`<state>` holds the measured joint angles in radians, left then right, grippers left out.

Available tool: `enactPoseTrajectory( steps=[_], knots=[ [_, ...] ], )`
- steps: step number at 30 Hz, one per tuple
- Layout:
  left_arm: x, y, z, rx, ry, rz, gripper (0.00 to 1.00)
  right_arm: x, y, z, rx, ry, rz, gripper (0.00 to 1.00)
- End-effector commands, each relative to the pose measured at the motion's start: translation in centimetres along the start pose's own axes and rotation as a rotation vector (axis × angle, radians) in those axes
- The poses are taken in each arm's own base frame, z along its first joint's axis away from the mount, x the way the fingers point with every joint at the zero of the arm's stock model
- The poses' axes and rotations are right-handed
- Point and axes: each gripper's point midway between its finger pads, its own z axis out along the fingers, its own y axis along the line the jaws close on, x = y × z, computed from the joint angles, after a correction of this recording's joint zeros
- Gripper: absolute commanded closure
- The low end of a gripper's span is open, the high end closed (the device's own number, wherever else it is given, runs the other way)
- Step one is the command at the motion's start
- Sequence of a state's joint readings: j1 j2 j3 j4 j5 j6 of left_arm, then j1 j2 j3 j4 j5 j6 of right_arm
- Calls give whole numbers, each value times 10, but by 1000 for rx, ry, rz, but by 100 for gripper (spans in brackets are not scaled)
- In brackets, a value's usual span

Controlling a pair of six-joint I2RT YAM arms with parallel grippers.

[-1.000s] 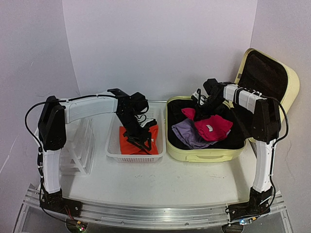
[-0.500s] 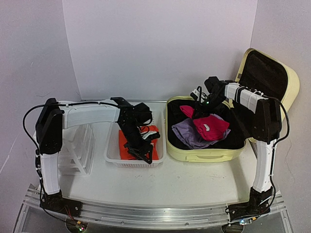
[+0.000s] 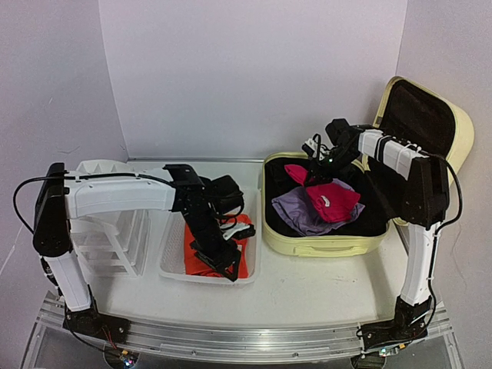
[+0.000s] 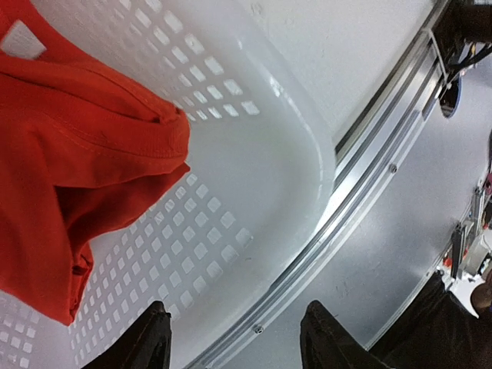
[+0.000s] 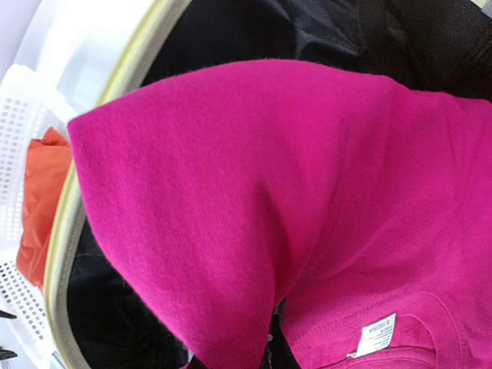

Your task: Open, take out, and arrange the luggage

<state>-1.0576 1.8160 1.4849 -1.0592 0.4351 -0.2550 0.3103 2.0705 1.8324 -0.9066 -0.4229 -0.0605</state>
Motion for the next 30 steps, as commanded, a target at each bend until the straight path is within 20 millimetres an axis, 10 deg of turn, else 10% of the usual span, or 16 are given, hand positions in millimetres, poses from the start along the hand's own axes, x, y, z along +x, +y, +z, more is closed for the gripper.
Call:
enactPoseTrajectory(
  steps=[1, 10, 30],
  knots=[
    [-37, -29, -83, -23, -292, 89, 40, -14, 38, -29, -140, -88, -83, 100],
    [-16, -37, -197, -104, -673, 100, 33, -10, 81, -36, -409, -92, -77, 100],
    [36, -13, -241, -123, -942, 12, 32, -28, 263, 13, -578, -118, -451, 100]
  ],
)
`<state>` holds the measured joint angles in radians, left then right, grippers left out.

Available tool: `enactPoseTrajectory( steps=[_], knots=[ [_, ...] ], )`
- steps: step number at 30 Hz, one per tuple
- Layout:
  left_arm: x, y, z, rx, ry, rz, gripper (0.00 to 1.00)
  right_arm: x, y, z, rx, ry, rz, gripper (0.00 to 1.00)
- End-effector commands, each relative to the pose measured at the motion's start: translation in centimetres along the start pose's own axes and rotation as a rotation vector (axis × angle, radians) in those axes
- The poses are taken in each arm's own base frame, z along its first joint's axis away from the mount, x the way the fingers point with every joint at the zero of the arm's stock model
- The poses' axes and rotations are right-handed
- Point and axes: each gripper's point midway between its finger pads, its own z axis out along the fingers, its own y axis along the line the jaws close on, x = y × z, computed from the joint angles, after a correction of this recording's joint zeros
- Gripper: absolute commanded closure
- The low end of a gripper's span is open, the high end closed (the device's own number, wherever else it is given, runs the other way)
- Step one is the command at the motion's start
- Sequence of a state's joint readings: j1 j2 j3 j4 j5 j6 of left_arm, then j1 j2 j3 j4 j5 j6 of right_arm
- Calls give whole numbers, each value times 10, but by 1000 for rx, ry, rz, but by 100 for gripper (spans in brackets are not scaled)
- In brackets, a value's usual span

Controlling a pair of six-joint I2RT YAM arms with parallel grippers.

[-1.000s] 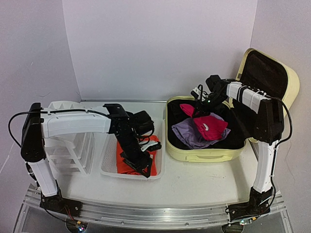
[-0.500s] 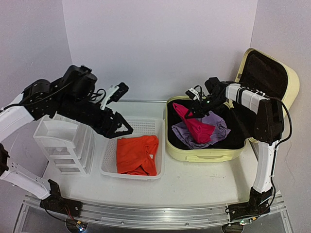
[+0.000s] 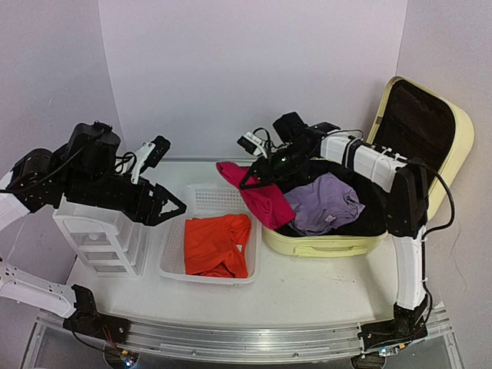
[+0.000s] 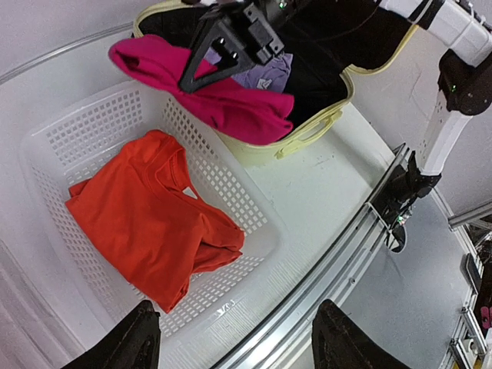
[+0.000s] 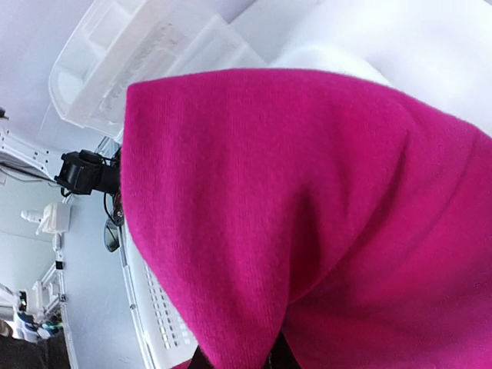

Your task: Open, take out, and arrange the luggage

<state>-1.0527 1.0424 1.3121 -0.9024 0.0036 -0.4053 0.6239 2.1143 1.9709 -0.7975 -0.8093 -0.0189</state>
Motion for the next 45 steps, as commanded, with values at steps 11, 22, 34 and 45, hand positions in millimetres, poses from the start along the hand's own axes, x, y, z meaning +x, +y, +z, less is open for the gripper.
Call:
enactPoseTrajectory(
  steps=[11, 22, 34, 45],
  knots=[
    [-14, 3, -16, -4, -108, -34, 31, 23, 43, 95, -104, 152, -386, 100],
    [-12, 4, -16, -5, -105, -39, 31, 88, 65, 143, -212, 307, -542, 100],
    [-10, 4, -10, -8, -89, -37, 31, 124, 78, 159, -239, 399, -582, 100],
    [-7, 7, -4, -24, -74, -28, 30, 128, 90, 166, -280, 385, -310, 37]
  ],
)
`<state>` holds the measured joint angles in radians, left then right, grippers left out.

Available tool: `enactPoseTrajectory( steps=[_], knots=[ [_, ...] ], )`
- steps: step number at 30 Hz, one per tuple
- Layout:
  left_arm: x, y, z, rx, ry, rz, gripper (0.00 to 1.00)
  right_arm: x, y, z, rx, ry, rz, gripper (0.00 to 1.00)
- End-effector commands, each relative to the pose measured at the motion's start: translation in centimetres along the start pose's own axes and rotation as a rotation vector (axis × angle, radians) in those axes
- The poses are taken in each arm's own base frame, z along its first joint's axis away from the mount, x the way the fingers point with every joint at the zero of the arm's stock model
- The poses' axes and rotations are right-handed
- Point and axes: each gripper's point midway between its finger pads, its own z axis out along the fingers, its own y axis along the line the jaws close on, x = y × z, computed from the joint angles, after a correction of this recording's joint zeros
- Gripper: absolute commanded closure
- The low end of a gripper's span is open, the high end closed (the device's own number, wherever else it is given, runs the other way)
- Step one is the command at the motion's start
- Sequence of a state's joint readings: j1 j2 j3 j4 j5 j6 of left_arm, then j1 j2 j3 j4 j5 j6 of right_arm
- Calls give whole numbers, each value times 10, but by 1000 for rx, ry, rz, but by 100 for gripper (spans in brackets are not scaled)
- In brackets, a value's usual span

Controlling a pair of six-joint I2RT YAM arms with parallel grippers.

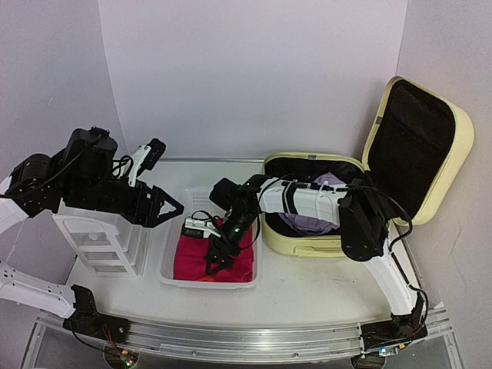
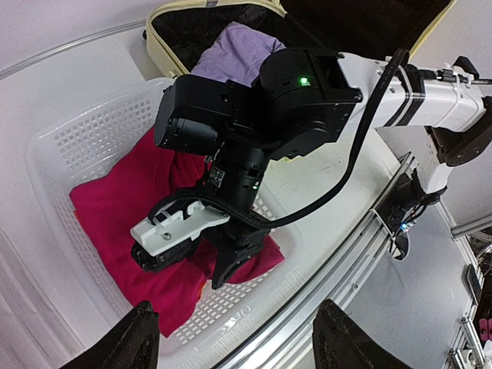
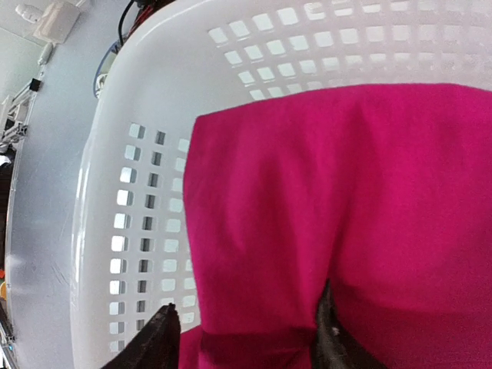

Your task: Open, take out, and arrange the luggage

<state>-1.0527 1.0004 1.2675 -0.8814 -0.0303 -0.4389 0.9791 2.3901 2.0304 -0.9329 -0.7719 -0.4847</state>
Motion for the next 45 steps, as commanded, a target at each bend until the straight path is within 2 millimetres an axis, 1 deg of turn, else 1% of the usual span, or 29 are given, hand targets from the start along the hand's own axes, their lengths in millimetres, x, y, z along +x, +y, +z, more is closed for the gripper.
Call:
enactPoseTrajectory(
  steps=[1, 2, 3, 6, 8, 10, 12, 14, 15, 16, 18, 19, 21, 22, 24, 28, 31, 32, 34, 36, 37, 39, 41, 43, 45],
  knots=[
    [-10, 0, 1, -4, -41, 8, 30, -20, 9, -7, -23, -71, 121, 27],
    [-10, 0, 1, -7, -43, 12, 30, -20, 8, -12, 16, -66, 132, 21],
    [-11, 0, 2, -11, -43, 16, 30, -24, 8, -22, 68, -68, 133, 18],
    [-12, 0, 4, -13, -40, 25, 29, -27, 1, -46, 208, -82, 188, 17],
    [-12, -1, 6, -14, -36, 33, 29, -30, -2, -59, 285, -104, 228, 18],
    [-13, -1, 8, -15, -33, 42, 28, -31, -3, -68, 328, -121, 267, 23],
    [-14, -2, 10, -15, -27, 50, 28, -31, -2, -72, 339, -136, 311, 25],
    [-14, -3, 13, -13, -20, 52, 28, -34, 4, -71, 305, -158, 342, 27],
    [-14, -3, 14, -13, -17, 51, 28, -36, 6, -71, 291, -171, 351, 31],
    [-14, -3, 15, -14, -15, 51, 28, -36, 9, -68, 267, -177, 362, 39],
    [-13, -3, 16, -14, -14, 51, 28, -39, 15, -60, 195, -187, 394, 67],
    [-13, -3, 16, -15, -14, 51, 28, -41, 18, -54, 146, -193, 414, 76],
    [-13, -2, 16, -19, -15, 50, 28, -43, 25, -35, 43, -199, 448, 81],
    [-13, -2, 16, -21, -15, 49, 28, -43, 25, -28, 25, -200, 461, 83],
    [-13, -1, 15, -24, -19, 45, 28, -35, 21, -14, 17, -182, 483, 87],
    [-11, 1, 13, -25, -24, 38, 28, -9, 4, 10, 36, -138, 549, 91],
    [-10, 2, 12, -26, -26, 34, 28, 18, -19, 28, 114, -84, 601, 91],
    [-10, 2, 12, -28, -27, 34, 28, 26, -27, 32, 143, -64, 615, 91],
    [-10, 2, 13, -30, -24, 35, 28, 36, -36, 33, 203, -40, 616, 91],
    [-9, 3, 14, -32, -20, 36, 28, 38, -40, 28, 255, -33, 608, 91],
    [-8, 3, 15, -34, -20, 36, 28, 34, -37, 24, 259, -39, 598, 90],
    [-7, 4, 16, -37, -17, 36, 27, 19, -24, 10, 233, -73, 573, 88],
    [-8, 5, 15, -42, -20, 36, 27, -5, -5, -12, 209, -133, 533, 83],
    [-10, 7, 13, -53, -34, 35, 27, -28, 13, -40, 219, -197, 488, 74],
    [-13, 9, 11, -67, -50, 37, 27, -44, 26, -69, 270, -252, 438, 63]
  ],
)
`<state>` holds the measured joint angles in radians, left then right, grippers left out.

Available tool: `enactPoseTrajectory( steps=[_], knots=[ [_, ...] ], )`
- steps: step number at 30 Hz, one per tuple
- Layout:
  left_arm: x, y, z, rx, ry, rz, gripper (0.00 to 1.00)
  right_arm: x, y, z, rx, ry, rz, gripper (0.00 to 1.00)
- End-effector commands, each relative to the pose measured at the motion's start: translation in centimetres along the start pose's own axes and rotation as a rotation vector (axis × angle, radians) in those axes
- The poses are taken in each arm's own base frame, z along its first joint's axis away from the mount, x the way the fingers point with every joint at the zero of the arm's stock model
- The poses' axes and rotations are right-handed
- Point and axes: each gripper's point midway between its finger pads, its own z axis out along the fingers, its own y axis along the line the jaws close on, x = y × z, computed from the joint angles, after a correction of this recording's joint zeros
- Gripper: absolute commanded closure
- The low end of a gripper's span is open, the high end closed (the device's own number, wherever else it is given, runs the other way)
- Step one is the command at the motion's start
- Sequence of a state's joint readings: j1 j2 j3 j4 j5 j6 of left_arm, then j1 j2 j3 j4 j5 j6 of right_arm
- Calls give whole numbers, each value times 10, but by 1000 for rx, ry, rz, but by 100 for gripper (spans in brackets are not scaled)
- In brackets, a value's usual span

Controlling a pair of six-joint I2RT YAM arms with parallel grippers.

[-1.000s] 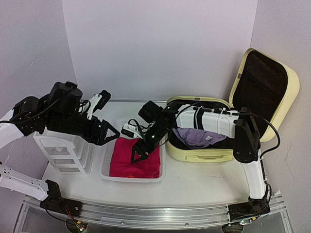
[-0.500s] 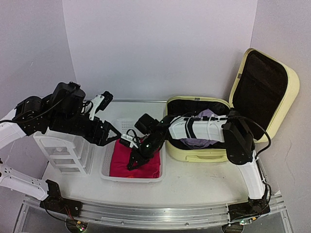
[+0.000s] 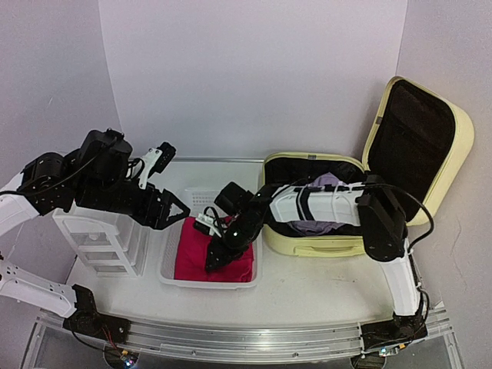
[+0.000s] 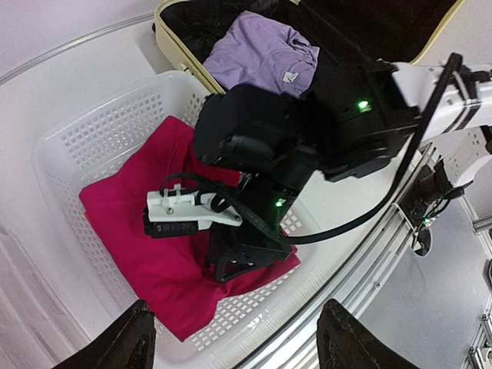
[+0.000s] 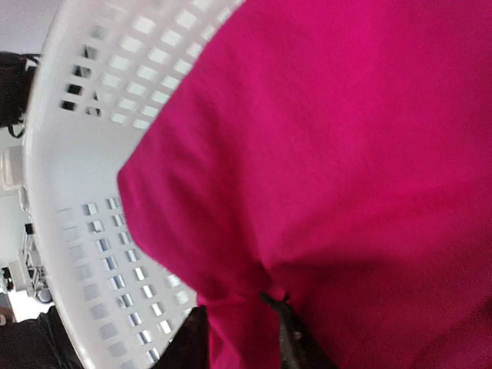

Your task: Open, take out, and arrange the luggage

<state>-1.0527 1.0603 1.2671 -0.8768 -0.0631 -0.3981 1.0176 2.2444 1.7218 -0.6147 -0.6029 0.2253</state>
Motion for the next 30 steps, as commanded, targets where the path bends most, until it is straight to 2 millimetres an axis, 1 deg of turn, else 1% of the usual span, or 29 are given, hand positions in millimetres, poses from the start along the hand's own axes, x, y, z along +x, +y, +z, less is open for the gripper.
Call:
enactPoseTrajectory(
  steps=[1, 2, 3, 4, 5, 6, 7, 8, 10, 12, 14, 16, 18, 19, 21, 23, 24, 26, 28, 30],
  knots=[
    [-17, 4, -11, -19, -94, -7, 26, -43, 52, -96, 70, -234, -141, 56],
    [-19, 5, -12, -25, -102, -5, 26, -44, 54, -110, 103, -263, -157, 46],
    [-20, 5, -13, -29, -109, 0, 26, -44, 55, -122, 140, -288, -172, 35],
    [-22, 6, -13, -35, -115, 3, 25, -44, 51, -133, 191, -313, -178, 25],
    [-24, 8, -14, -46, -124, 4, 25, -44, 50, -150, 243, -348, -190, 12],
    [-25, 10, -15, -58, -130, 4, 25, -42, 40, -160, 313, -370, -182, 3],
    [-26, 12, -17, -69, -140, 4, 25, -42, 29, -174, 391, -396, -165, 2],
    [-28, 14, -19, -80, -152, 5, 24, -39, 20, -186, 433, -413, -137, 2],
    [-32, 21, -24, -114, -181, -1, 23, -34, 2, -208, 477, -434, -82, 2],
    [-39, 28, -32, -156, -226, -5, 19, -26, -20, -230, 520, -455, -22, 2],
    [-45, 35, -39, -192, -270, 6, 14, -17, -51, -253, 591, -470, 49, 2],
    [-54, 39, -43, -224, -314, 34, 10, -6, -84, -269, 679, -448, 88, 2],
    [-65, 43, -44, -270, -353, 75, 7, 5, -112, -273, 769, -365, 89, 2],
    [-73, 43, -44, -289, -377, 97, 6, 8, -125, -276, 804, -334, 101, 2],
    [-86, 43, -40, -328, -394, 134, 5, 12, -148, -273, 837, -270, 127, 2],
    [-101, 37, -33, -338, -393, 168, 4, 15, -171, -267, 856, -216, 167, 2],
    [-106, 33, -28, -334, -384, 188, 4, 14, -179, -265, 854, -203, 183, 2],
    [-112, 26, -15, -325, -355, 230, 4, 12, -193, -253, 828, -171, 202, 2],
    [-114, 25, -2, -342, -323, 261, 4, 10, -204, -237, 808, -132, 214, 5],
    [-120, 24, 3, -364, -293, 273, 4, 9, -210, -229, 800, -102, 239, 8]
  ],
)
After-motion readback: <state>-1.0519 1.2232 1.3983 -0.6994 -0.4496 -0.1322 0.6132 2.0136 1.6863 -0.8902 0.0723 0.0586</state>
